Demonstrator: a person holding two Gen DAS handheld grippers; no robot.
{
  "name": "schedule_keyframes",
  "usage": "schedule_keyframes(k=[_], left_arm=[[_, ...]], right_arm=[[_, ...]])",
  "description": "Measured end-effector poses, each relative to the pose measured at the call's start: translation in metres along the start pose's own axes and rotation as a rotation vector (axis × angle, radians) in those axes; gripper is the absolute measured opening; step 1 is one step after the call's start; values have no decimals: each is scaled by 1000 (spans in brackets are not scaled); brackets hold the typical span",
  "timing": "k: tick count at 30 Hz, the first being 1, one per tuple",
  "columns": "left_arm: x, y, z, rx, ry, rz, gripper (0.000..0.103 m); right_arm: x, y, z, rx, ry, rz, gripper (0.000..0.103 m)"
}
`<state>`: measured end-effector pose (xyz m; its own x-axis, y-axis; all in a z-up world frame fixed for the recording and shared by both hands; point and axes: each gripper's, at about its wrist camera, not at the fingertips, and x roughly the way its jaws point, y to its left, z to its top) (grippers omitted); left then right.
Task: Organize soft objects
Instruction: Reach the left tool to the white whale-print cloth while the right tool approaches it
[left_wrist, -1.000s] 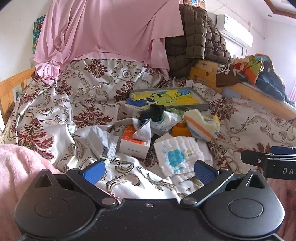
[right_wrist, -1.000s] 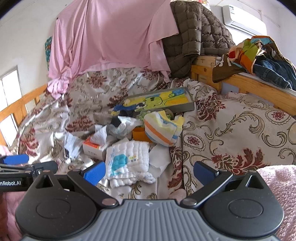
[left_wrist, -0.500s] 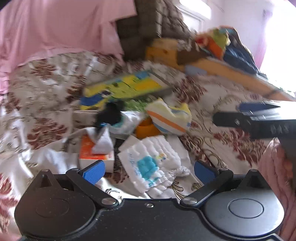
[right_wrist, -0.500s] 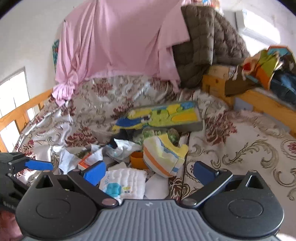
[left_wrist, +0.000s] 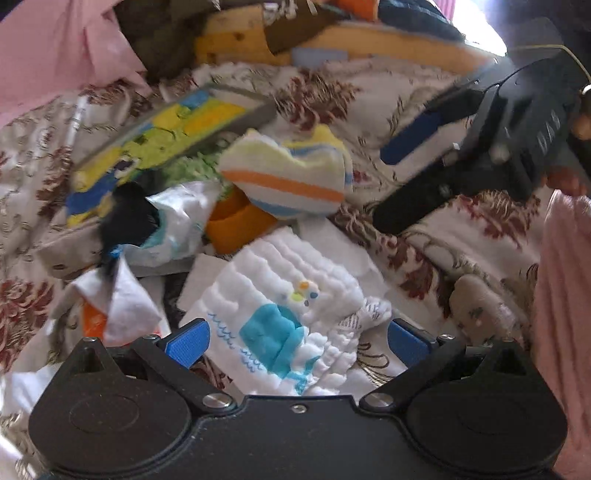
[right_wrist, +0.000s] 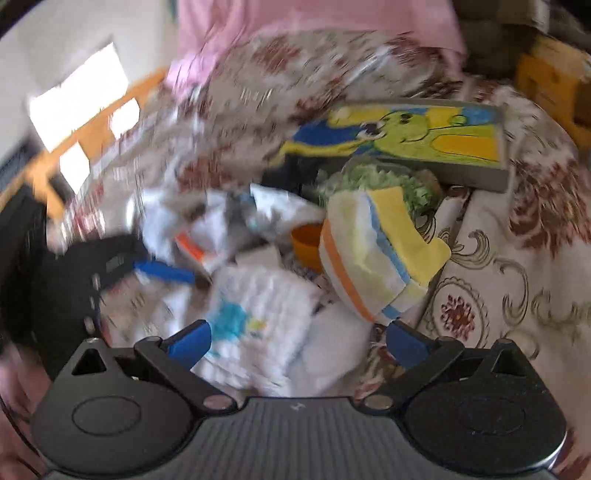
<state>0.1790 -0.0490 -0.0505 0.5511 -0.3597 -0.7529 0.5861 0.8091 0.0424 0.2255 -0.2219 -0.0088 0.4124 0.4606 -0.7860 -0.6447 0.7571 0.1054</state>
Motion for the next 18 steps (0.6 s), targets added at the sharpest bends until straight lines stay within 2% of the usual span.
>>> schedule_keyframes(k=[3, 6, 9, 14, 18], left_arm=[[13, 7, -1, 26, 7, -8, 102], [23, 10, -3, 59, 7, -11, 101], [33, 10, -3, 87, 12, -39, 100], [47, 6, -3, 158, 32, -41, 98], [49, 5, -5, 180, 43, -17, 95]], right_arm=[[21, 4, 0, -94, 61, -1, 103], [38, 7, -3, -189, 90, -50, 103], [49, 3, -5, -225, 110, -99, 102], [57, 4, -9, -256, 147, -108, 98], [65, 10, -14, -319, 156, -144, 87]])
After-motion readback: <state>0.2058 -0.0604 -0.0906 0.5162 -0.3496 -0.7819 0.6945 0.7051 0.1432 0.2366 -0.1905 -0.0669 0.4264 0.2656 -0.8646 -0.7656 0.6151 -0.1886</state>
